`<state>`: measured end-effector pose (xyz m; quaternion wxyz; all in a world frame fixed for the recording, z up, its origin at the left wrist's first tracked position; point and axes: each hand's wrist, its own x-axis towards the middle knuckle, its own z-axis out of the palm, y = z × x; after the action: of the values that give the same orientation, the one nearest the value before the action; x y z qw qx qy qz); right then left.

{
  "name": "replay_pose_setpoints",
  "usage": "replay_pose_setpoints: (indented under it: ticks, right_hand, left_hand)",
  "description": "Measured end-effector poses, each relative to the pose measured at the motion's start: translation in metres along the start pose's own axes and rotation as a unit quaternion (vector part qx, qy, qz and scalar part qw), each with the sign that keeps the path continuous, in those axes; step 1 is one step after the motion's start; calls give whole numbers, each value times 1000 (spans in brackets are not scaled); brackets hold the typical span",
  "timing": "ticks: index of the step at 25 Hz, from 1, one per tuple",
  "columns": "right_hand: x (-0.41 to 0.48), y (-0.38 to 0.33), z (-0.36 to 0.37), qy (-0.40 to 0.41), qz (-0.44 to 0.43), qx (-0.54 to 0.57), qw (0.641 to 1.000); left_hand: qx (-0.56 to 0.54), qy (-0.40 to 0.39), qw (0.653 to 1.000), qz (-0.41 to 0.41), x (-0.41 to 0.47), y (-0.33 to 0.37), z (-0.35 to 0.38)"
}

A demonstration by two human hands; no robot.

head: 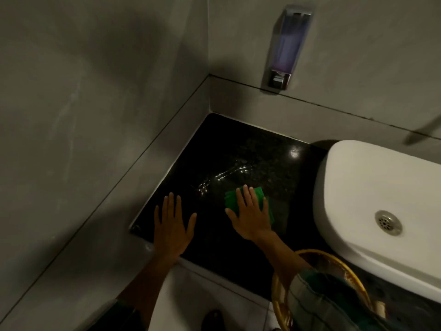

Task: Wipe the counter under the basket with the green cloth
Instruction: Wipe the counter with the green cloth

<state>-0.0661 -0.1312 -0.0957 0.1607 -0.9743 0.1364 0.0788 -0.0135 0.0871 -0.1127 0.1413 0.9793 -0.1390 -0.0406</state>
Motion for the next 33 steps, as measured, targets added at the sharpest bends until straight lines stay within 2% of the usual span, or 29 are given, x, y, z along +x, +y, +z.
replay_pose_setpoints:
  ticks: [3,6,8,10,14,17,20,23,25,30,33]
  right_hand:
    - [16,18,14,69,70,-47,994]
    - [53,46,4,132,184,-5,974]
    - [85,54,-6,143,206,10,968]
    - [111,45,-9,134,174,26,975]
    - [137,3,-10,80,56,20,995]
    - [129,-27,-8,41,-31,11,999]
    - [105,-55,1,-1,-75,27,997]
    - [72,-70,19,15,-152,-41,987]
    - [56,-61,27,42,-169,-86,981]
    - [46,7,26,86,-4,-42,995]
    - [53,44,11,146,136,-6,980]
  left_hand:
    - [4,5,1000,4,5,-4,8]
    - [-13,31,999,-2,4,-10,14]
    - [-11,34,999,-6,7,-8,14]
    - [-2,27,1000,-8,6,-7,13]
    - [8,25,1000,-13,8,-5,13]
    - [21,32,999,-14,7,-5,14]
    - [29,34,999,-14,7,-3,15]
    - [45,32,998,-11,4,-6,19]
    - [55,30,998,-7,3,-9,21]
    - [55,20,998,-8,4,-10,21]
    - [36,26,999,-12,5,-8,21]
